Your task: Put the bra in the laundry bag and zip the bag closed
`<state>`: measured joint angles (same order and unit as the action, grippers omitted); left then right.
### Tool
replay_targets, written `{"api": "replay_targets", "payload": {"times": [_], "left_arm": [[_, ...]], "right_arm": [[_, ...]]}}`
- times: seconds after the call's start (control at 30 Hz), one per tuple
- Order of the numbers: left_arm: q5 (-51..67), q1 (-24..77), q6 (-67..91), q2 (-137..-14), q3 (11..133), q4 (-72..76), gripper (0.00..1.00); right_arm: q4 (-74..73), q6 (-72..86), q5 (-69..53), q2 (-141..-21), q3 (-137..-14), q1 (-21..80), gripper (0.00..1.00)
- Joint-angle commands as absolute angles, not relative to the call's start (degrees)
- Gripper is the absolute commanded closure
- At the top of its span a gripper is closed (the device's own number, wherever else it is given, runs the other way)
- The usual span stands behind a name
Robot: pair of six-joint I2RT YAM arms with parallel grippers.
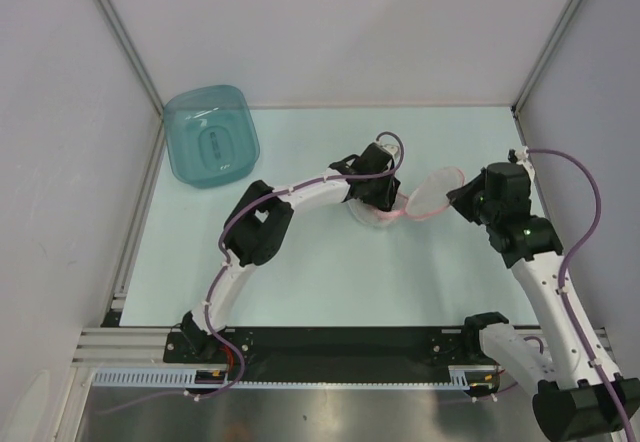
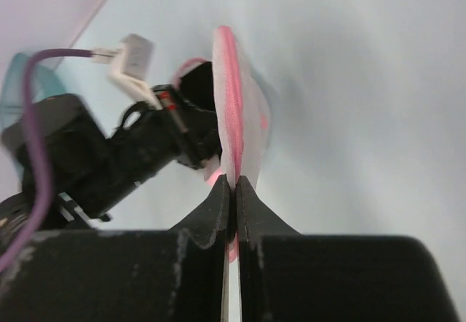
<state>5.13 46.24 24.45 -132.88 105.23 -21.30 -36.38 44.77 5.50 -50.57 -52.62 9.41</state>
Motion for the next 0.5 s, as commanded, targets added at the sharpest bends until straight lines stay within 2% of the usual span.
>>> {"api": "replay_targets", "payload": {"times": [0.0, 0.3, 0.4, 0.43, 0.47], "left_arm": [[5.71, 46.05, 25.49, -131.31, 105.82, -21.27, 0.96], [9.39, 46.05, 25.4, -128.77, 104.86, -21.27, 0.95], [12.65, 46.05, 25.66, -124.64, 102.14, -18.9, 0.86], [12.83, 45.97, 25.58, -123.58, 101.26, -18.29, 0.77], [13.18, 45.88, 25.32, -121.14, 100.99, -18.19, 0.72]], "right_arm": [[-42.1, 42.89, 8.61, -51.24, -60.55, 12.73, 1.0], [-42.19, 38.33, 10.99, -49.83, -69.17, 16.08, 1.0], [-42.98, 37.8, 10.02, -50.1, -67.25, 16.17, 1.0], [-43.24, 37.71, 9.67, -50.01, -66.28, 16.08, 1.0], [-43.24, 37.36, 8.62, -49.84, -65.4, 16.26, 1.0]]}}
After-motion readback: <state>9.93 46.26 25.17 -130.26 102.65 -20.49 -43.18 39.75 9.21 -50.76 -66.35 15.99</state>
